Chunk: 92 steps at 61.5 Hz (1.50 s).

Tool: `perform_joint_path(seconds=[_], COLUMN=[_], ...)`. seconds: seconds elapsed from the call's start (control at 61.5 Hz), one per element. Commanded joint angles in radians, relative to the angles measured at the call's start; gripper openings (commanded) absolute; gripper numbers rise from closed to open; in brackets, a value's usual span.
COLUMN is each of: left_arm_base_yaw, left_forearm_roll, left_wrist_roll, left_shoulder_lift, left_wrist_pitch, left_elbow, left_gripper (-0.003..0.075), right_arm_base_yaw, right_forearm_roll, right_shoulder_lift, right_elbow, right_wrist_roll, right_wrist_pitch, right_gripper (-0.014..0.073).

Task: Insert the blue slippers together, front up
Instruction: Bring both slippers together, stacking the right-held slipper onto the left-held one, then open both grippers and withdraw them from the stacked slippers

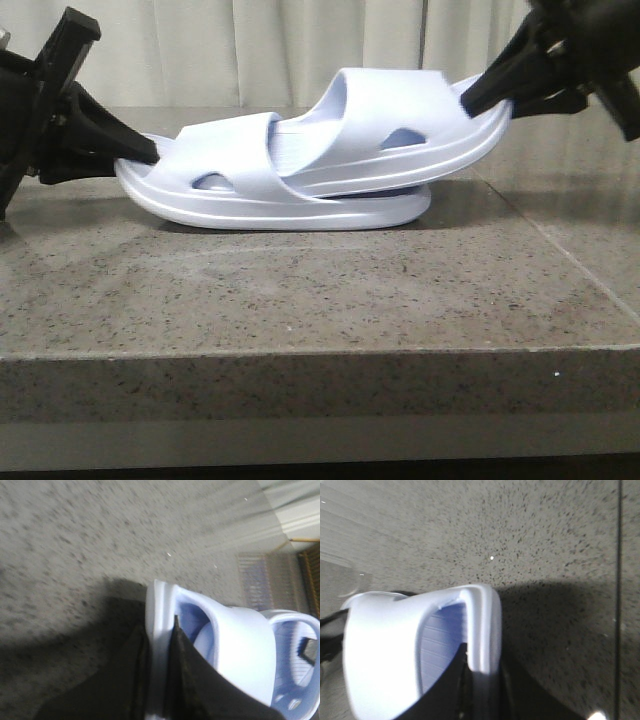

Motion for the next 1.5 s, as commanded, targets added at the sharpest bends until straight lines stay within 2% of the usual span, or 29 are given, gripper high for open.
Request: perform_joint_path(seconds=[0.0, 0.163, 0.39, 0.553, 0.651, 0.732, 0.83, 0.943, 1.009, 1.187, 1.383, 1.448, 1.48], left_arm_base_yaw=[-0.009, -0.022, -0.028, -0.028, -0.028, -0.028, -0.028, -0.028, -0.028, -0.029, -0.029, -0.029, -0.029], left_forearm_roll=[-0.059, -0.059, -0.057, -0.059, -0.059, -0.069, -0.096, -0.121, -0.121, -0.121, -0.121, -0.121, -0.121], left_wrist_roll=[0.001, 0.003, 0.003, 0.003, 0.003, 0.003, 0.003, 0.003, 0.003, 0.003, 0.039, 0.052, 0.052], left_shoulder_lift=[-0.033, -0.033, -0.033, -0.033, -0.033, -0.033, -0.033, -0.033, -0.033, -0.033, -0.033, -0.033, -0.033], left_wrist_pitch=[0.073, 0.073, 0.073, 0.081, 0.086, 0.088, 0.100, 0.103, 0.101, 0.096, 0.096, 0.096, 0.096], left_elbow=[-0.022, -0.022, -0.022, -0.022, -0.022, -0.022, -0.022, -0.022, -0.022, -0.022, -0.022, -0.022, -0.022], left_gripper=[-0.0020, -0.0020, -0.0020, -0.0020, -0.0020, -0.0020, -0.0020, -0.0020, -0.0020, -0.0020, -0.0016, 0.0022, 0.0065], right_arm_base_yaw=[0.101, 0.161, 0.157, 0.112, 0.061, 0.019, -0.032, -0.101, -0.135, -0.225, -0.238, -0.237, -0.237], right_forearm_roll=[0.068, 0.070, 0.063, -0.012, -0.093, -0.144, -0.165, -0.176, -0.188, -0.195, -0.202, -0.202, -0.202], right_shoulder_lift=[0.012, 0.048, 0.035, -0.008, -0.043, -0.066, -0.084, -0.104, -0.118, -0.190, -0.293, -0.324, -0.342], right_elbow=[-0.023, -0.023, -0.023, -0.023, -0.023, -0.023, -0.023, -0.023, -0.023, -0.024, -0.024, -0.024, -0.024], right_wrist_roll=[-0.010, -0.012, -0.039, -0.060, -0.060, -0.060, -0.060, -0.060, -0.060, -0.060, -0.061, -0.061, -0.061], right_wrist_pitch=[0.028, -0.003, -0.020, -0.026, -0.019, -0.001, 0.025, 0.045, 0.058, 0.114, 0.180, 0.207, 0.220], right_gripper=[-0.0067, -0.0067, -0.0066, -0.0039, 0.0050, 0.0163, 0.0382, 0.0587, 0.0649, 0.0653, 0.0653, 0.0653, 0.0653])
